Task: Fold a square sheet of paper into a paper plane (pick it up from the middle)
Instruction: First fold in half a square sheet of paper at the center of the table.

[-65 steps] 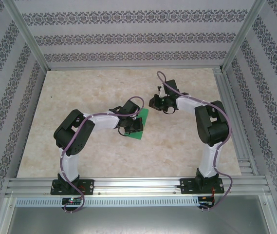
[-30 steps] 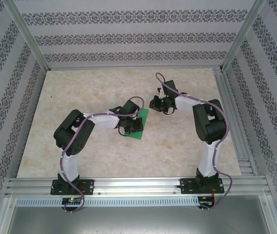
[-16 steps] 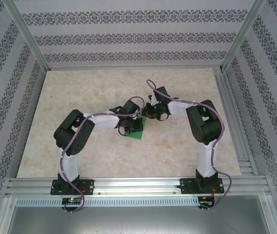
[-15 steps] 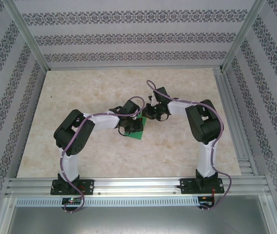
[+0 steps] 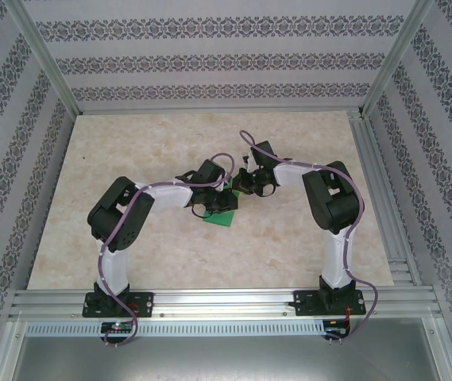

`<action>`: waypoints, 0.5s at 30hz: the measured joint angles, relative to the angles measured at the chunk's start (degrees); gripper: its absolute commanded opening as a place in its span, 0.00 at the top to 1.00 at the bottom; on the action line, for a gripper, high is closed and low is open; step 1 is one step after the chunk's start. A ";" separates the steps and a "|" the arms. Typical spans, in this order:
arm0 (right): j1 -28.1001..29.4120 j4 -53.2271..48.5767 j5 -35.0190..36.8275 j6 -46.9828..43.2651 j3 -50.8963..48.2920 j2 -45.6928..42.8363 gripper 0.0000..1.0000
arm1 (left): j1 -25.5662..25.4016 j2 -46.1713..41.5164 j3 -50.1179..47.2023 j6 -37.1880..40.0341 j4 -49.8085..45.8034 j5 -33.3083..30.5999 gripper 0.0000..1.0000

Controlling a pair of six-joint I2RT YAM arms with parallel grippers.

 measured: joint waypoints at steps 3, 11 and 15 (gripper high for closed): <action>0.00 -0.15 0.00 0.00 0.07 0.04 0.90 | 0.00 1.31 0.13 0.02 0.35 0.42 0.88; 0.00 -1.86 0.20 -0.22 1.22 0.52 0.90 | -0.02 1.81 0.02 0.33 0.31 0.63 0.90; 0.00 -2.49 0.20 -0.35 1.66 0.72 0.90 | -0.17 1.11 -1.01 0.90 0.42 0.50 0.90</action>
